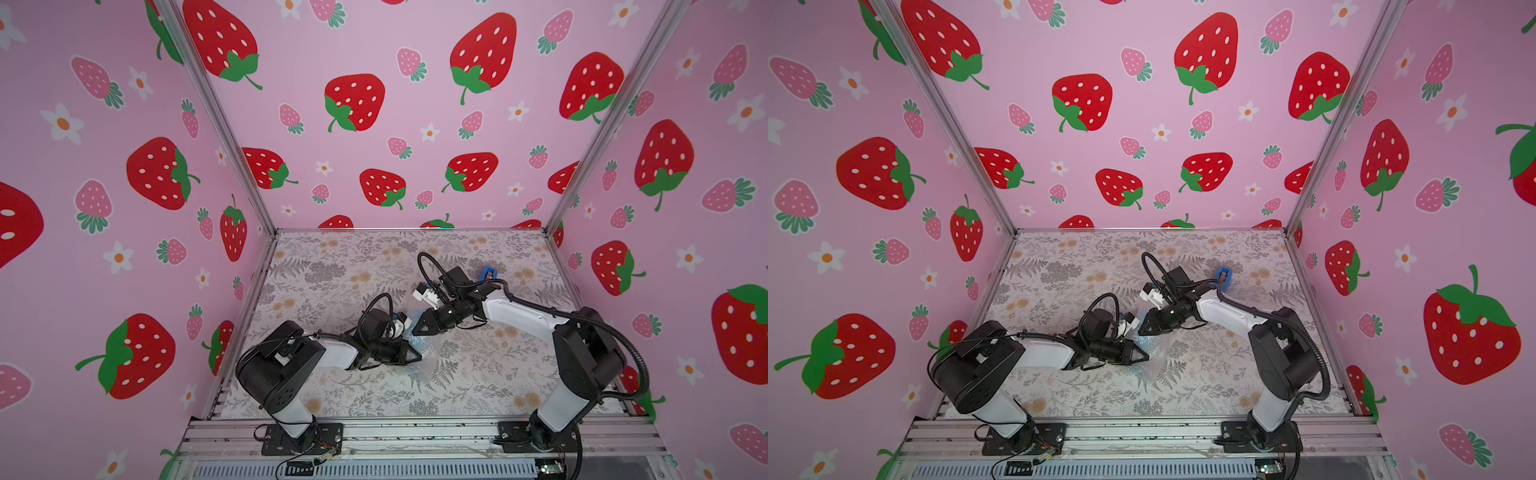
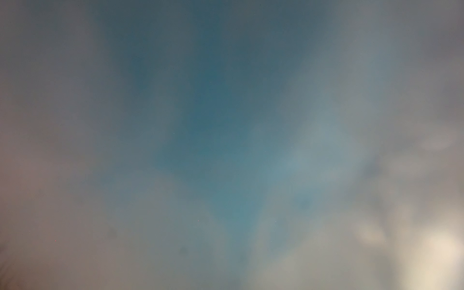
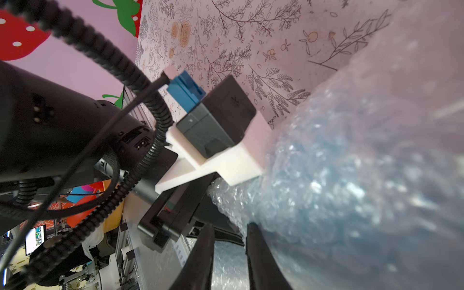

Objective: Wrap wine glasses in bubble wrap
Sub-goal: Stick the tape on the bubble wrap.

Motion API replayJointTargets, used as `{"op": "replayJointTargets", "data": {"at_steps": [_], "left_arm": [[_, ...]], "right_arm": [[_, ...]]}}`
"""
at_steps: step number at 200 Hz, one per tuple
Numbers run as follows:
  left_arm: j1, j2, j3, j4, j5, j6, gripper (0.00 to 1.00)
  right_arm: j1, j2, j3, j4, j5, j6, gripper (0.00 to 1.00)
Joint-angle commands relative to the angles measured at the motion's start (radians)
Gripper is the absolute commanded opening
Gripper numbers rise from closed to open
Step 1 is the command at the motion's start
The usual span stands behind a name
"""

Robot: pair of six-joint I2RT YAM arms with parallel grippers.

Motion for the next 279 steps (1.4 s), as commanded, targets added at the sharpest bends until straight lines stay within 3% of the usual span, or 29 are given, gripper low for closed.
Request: {"op": "replayJointTargets", "data": {"at_steps": [1,70,133,210,279], "left_arm": [[-0.004,-0.018,0.014,-0.009,0.015,0.033,0.00],[-0.003,-0.001,0.018,-0.002,0.015,0.030,0.00],[-0.003,-0.005,0.009,0.007,0.015,0.023,0.00],[-0.003,-0.019,0.000,0.007,0.009,0.019,0.00],[-0.003,-0.008,0.008,0.007,0.005,0.017,0.00]], "right_arm": [[0.001,0.021,0.011,0.003,0.045,0.003,0.26],[0.023,-0.080,0.007,-0.005,0.006,-0.012,0.26],[0.038,-0.019,-0.008,0.055,-0.014,0.008,0.26],[0.038,0.033,0.000,0.026,0.113,0.005,0.31],[0.039,-0.130,-0.086,0.023,0.032,-0.075,0.31]]}}
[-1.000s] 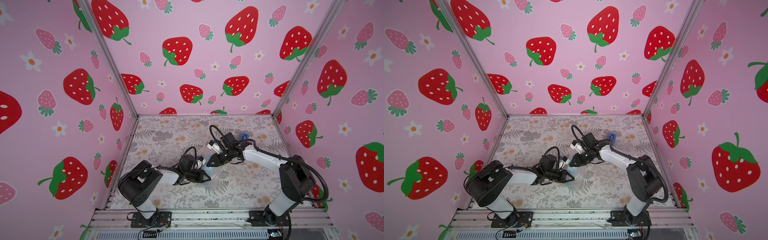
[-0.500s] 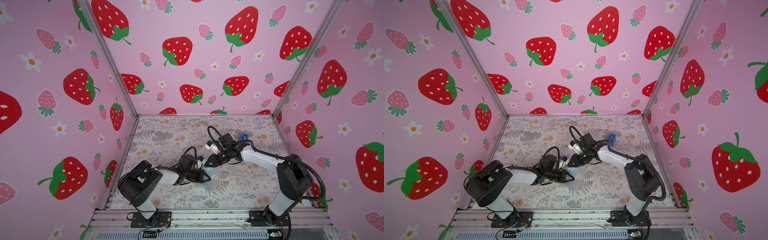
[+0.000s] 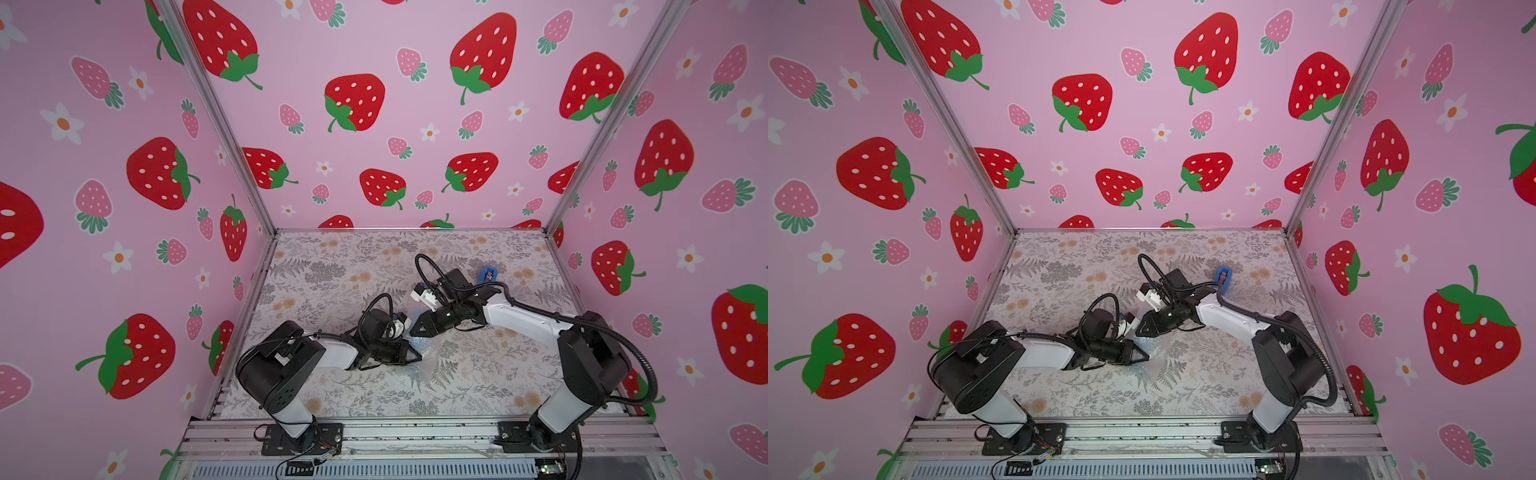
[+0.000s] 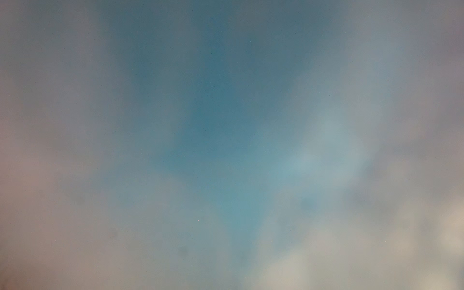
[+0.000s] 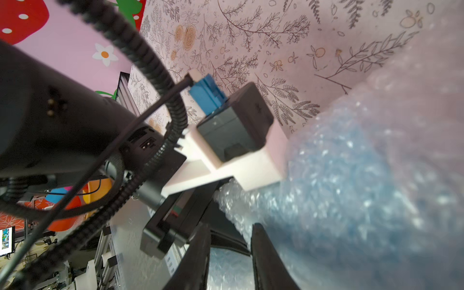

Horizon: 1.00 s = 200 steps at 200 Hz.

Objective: Wrap wine glasses in bubble wrap
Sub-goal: Stick the tape on the bubble wrap.

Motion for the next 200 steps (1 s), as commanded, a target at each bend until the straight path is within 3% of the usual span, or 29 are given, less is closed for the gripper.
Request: {"op": "replayJointTargets", "data": {"at_steps": [1,86,149,200], "left_arm": [[-0.002,-0.009,0.007,0.006,0.007,0.026,0.00],[-0.002,-0.021,0.007,-0.001,0.010,0.026,0.00],[-0.003,-0.025,0.004,-0.003,0.009,0.023,0.00],[-0.003,-0.029,0.007,-0.007,0.008,0.023,0.00]], "right_arm": [[0.000,-0.067,-0.045,-0.025,-0.015,-0.054,0.31],[-0.021,-0.072,-0.140,-0.010,0.022,-0.079,0.29],[-0.037,-0.005,-0.138,0.045,-0.025,-0.088,0.26],[-0.047,-0.047,-0.179,0.048,-0.029,-0.103,0.24]]}}
